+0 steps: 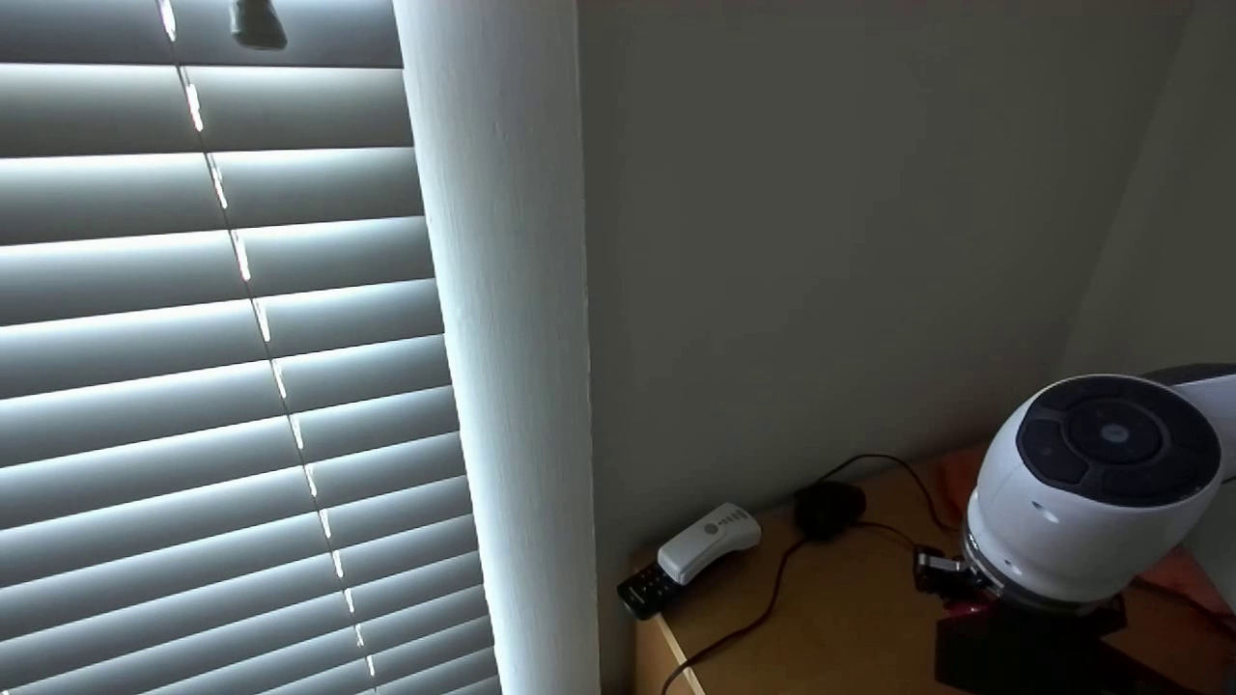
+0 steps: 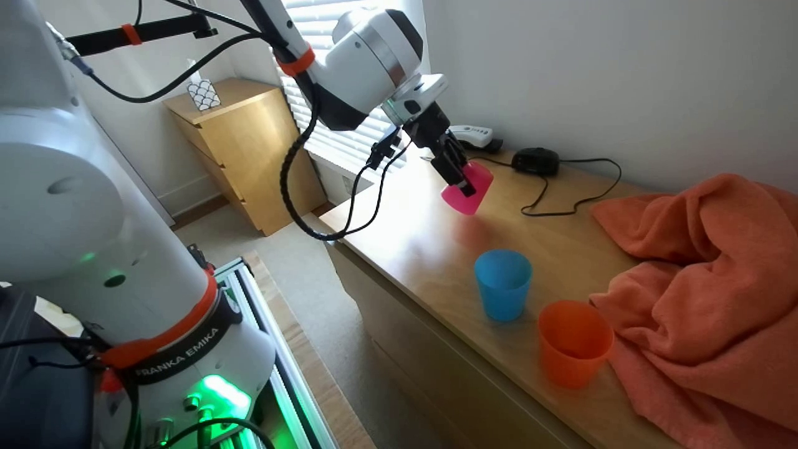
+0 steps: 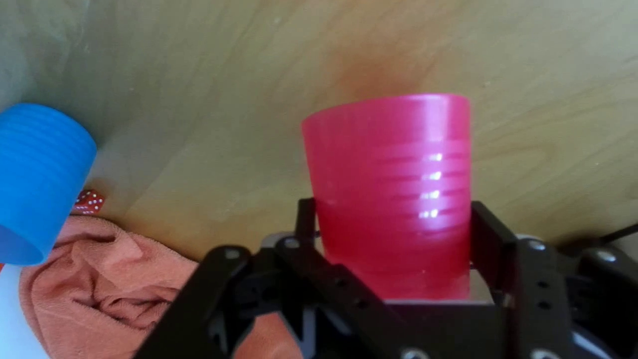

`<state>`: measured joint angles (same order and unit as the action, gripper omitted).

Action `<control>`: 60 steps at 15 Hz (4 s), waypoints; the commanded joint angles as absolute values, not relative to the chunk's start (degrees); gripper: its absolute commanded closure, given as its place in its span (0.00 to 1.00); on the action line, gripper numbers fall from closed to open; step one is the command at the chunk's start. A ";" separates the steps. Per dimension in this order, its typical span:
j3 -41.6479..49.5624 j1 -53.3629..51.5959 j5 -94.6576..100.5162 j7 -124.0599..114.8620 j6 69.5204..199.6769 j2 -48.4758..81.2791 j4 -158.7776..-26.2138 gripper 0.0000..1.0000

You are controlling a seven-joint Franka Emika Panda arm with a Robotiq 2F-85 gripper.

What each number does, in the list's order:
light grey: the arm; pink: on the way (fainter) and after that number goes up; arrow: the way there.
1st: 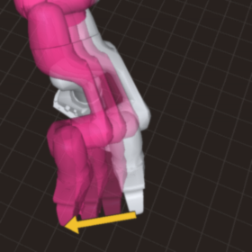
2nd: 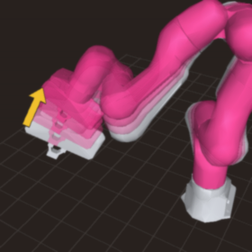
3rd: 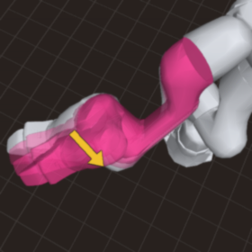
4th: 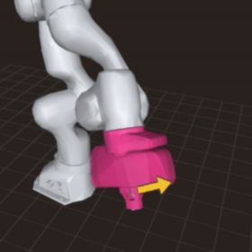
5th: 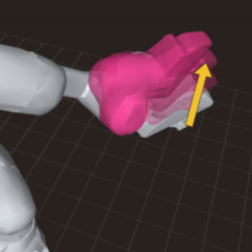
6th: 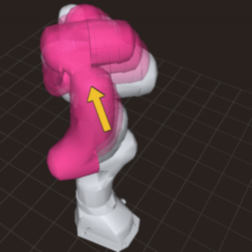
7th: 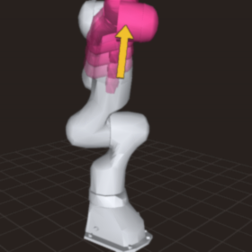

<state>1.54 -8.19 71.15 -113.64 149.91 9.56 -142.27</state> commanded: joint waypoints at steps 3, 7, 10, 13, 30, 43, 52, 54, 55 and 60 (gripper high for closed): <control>1.76 -9.57 82.82 -124.69 148.99 12.04 -141.47 0.52; 1.45 -10.47 89.71 -132.84 146.96 13.63 -140.87 0.52; 1.04 -11.75 96.29 -139.82 143.76 14.32 -140.40 0.52; -3.42 -8.96 98.56 -142.35 139.72 15.82 -140.35 0.52; -3.42 -0.06 86.79 -117.69 152.30 2.43 -147.31 0.00; 2.37 3.93 69.78 -101.72 148.96 -0.96 -150.31 0.00; 8.29 8.37 46.19 -83.46 148.92 -0.80 -150.32 0.00; 8.61 8.63 42.34 -79.58 150.04 0.52 -150.00 0.00; 8.76 8.80 41.07 -78.19 150.84 1.43 -149.79 0.00; 9.30 8.73 35.08 -71.66 153.97 4.72 -148.95 0.00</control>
<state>8.67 8.55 38.28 -75.31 151.62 2.38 -149.37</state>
